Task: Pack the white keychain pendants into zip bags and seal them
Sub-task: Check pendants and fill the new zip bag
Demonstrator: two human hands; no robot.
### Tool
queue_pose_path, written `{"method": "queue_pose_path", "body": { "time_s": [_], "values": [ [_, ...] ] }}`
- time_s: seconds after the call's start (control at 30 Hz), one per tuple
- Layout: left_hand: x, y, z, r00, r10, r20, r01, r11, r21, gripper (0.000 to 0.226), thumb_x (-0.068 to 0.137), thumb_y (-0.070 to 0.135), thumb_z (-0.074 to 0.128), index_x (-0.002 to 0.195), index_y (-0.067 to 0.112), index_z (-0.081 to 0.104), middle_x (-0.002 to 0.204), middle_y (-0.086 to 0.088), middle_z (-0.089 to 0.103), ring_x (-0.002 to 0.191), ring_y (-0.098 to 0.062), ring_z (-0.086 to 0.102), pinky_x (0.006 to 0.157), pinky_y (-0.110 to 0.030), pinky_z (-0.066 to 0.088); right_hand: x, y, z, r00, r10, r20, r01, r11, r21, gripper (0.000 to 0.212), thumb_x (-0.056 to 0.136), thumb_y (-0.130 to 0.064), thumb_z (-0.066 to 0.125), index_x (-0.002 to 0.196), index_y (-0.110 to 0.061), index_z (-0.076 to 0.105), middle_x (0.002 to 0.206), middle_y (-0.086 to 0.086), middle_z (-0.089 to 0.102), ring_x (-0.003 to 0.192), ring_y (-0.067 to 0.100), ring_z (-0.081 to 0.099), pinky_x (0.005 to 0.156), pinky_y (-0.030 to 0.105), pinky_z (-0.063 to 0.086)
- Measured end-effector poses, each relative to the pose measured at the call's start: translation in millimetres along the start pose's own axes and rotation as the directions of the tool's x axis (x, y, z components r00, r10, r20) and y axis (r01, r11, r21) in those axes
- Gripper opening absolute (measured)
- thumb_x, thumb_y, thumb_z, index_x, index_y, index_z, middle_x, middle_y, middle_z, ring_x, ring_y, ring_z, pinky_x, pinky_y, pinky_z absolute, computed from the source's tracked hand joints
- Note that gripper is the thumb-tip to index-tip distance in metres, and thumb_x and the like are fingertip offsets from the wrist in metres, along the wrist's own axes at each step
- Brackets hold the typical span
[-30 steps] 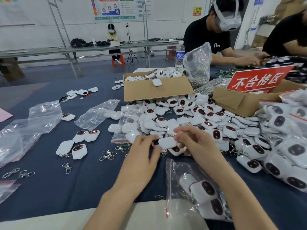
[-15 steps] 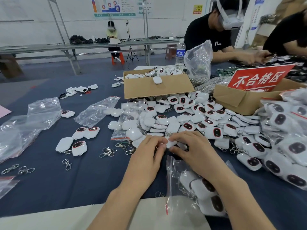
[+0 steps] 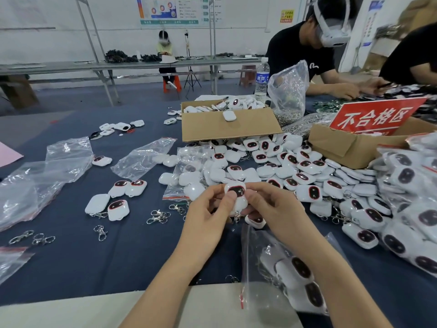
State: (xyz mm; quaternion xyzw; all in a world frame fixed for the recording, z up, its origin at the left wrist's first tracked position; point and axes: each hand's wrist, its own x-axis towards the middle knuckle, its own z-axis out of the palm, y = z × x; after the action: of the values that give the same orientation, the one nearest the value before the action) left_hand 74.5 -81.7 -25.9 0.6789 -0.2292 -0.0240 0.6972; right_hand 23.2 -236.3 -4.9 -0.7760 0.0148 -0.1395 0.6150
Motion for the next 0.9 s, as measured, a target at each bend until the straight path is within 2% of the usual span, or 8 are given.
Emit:
{"method": "queue_pose_path", "body": {
  "time_s": [0.1, 0.27, 0.4, 0.67, 0.77, 0.9],
  "values": [
    [1.0, 1.0, -1.6, 0.999, -0.04, 0.012, 0.04, 0.998, -0.048, 0.013, 0.1, 0.018, 0.061, 0.105, 0.021, 0.073, 0.089, 0.009, 0.076, 0.077, 0.001, 0.067, 0.071, -0.014, 0.052, 2.6, 1.2, 4.9, 0.998, 0.068, 0.006, -0.068, 0.992, 0.106, 0.007, 0.096, -0.021, 0.065, 0.099, -0.027, 0.068, 0.075, -0.006, 0.076, 0.068, 0.003, 0.071, 0.063, 0.013, 0.053],
    [2.5, 1.4, -2.5, 0.997, -0.076, 0.023, 0.078, 0.993, -0.092, 0.012, 0.099, 0.013, 0.061, 0.104, 0.014, 0.072, 0.083, 0.008, 0.074, 0.074, 0.001, 0.065, 0.069, -0.015, 0.053, 4.7, 7.0, 8.4, 0.993, 0.111, -0.025, -0.106, 0.981, 0.162, 0.005, 0.093, -0.023, 0.07, 0.097, -0.025, 0.073, 0.079, -0.005, 0.075, 0.069, 0.008, 0.071, 0.063, 0.02, 0.057],
    [1.5, 2.9, -3.2, 0.996, -0.09, 0.026, 0.092, 0.992, -0.088, 0.013, 0.1, 0.014, 0.061, 0.106, 0.015, 0.072, 0.081, 0.008, 0.072, 0.07, 0.003, 0.062, 0.067, -0.013, 0.052, 4.1, 10.6, 8.7, 0.993, 0.113, -0.028, -0.107, 0.98, 0.169, 0.006, 0.092, -0.028, 0.071, 0.095, -0.03, 0.076, 0.085, -0.003, 0.076, 0.073, 0.01, 0.072, 0.067, 0.024, 0.06],
    [0.6, 4.5, -3.6, 0.995, -0.1, 0.021, 0.101, 0.994, -0.052, 0.014, 0.099, 0.017, 0.062, 0.108, 0.015, 0.073, 0.083, 0.007, 0.07, 0.068, -0.001, 0.06, 0.066, -0.013, 0.051, 4.1, 11.1, 9.6, 0.992, 0.117, -0.039, -0.109, 0.979, 0.175, 0.008, 0.093, -0.032, 0.069, 0.094, -0.031, 0.077, 0.084, -0.005, 0.076, 0.071, 0.01, 0.071, 0.067, 0.026, 0.06],
    [-0.1, 5.2, -2.6, 0.996, -0.089, 0.026, 0.09, 0.995, -0.049, 0.015, 0.099, 0.017, 0.063, 0.109, 0.015, 0.073, 0.087, 0.001, 0.073, 0.069, -0.002, 0.06, 0.066, -0.012, 0.05, 3.7, 11.0, 8.9, 0.993, 0.111, -0.049, -0.102, 0.982, 0.161, 0.011, 0.094, -0.033, 0.068, 0.097, -0.027, 0.076, 0.083, -0.005, 0.076, 0.07, 0.008, 0.069, 0.067, 0.026, 0.06],
    [-1.3, 6.0, 0.8, 0.997, -0.061, 0.04, 0.065, 0.992, -0.105, 0.016, 0.099, 0.012, 0.062, 0.111, 0.009, 0.072, 0.086, 0.004, 0.072, 0.066, -0.003, 0.059, 0.066, -0.012, 0.051, 3.2, 10.1, 8.4, 0.994, 0.099, -0.052, -0.091, 0.987, 0.135, 0.014, 0.096, -0.032, 0.065, 0.098, -0.024, 0.076, 0.08, -0.005, 0.074, 0.067, 0.007, 0.066, 0.068, 0.027, 0.06]
  ]
}}
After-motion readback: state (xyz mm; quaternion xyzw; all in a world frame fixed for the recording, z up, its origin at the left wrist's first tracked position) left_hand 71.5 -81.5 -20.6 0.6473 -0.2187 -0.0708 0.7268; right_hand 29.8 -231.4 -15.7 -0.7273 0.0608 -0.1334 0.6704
